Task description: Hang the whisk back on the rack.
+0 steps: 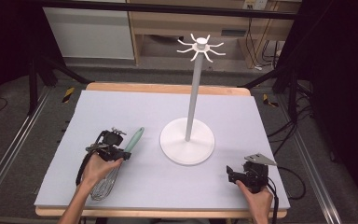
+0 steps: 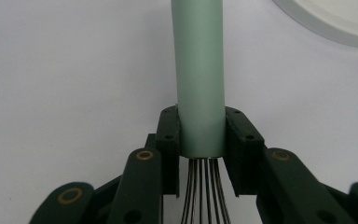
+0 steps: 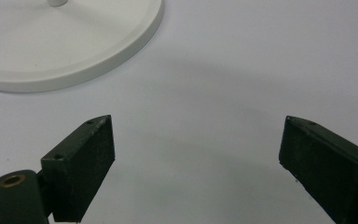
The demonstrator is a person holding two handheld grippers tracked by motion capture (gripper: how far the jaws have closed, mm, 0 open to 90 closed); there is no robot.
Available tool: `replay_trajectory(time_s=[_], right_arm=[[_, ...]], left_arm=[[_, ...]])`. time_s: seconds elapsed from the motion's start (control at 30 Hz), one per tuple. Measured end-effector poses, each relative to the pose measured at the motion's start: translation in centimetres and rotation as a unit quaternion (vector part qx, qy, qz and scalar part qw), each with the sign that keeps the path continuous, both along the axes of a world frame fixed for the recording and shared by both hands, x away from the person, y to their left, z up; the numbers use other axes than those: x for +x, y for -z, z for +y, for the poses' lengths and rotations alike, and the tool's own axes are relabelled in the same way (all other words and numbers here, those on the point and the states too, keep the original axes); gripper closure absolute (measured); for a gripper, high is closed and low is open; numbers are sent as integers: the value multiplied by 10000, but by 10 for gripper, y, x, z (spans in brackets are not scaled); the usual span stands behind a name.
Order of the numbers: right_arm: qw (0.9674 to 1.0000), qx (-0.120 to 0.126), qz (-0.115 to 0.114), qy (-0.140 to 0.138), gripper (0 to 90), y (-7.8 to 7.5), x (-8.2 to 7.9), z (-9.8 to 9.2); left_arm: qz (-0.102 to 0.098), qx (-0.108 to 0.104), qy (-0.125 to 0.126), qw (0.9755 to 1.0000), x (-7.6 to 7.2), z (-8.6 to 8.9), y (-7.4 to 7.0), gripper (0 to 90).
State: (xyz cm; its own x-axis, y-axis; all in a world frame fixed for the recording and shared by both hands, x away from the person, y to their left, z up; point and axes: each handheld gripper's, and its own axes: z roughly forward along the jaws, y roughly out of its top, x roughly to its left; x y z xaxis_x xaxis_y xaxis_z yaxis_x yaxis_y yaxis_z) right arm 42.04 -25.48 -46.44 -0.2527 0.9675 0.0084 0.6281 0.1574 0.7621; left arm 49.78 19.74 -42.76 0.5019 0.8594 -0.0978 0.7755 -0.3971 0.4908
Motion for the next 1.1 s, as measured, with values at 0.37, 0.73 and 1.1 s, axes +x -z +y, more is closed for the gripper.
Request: replay_trajectory(time_s=[0.37,0.73,1.1], right_arm=[[10000,8,4,2,109,0,-1,0],[10000,6,-8,11,108,-1,-1,0],[10000,-10,-16,12,108,0,0,-1]], left_arm=[[-327,-216,64,9992,-12,2,-14,687],[-838,-595,68,9947,-27,8,-32,687],[-1579,-981,-22,9826,-41,10,-49,687]])
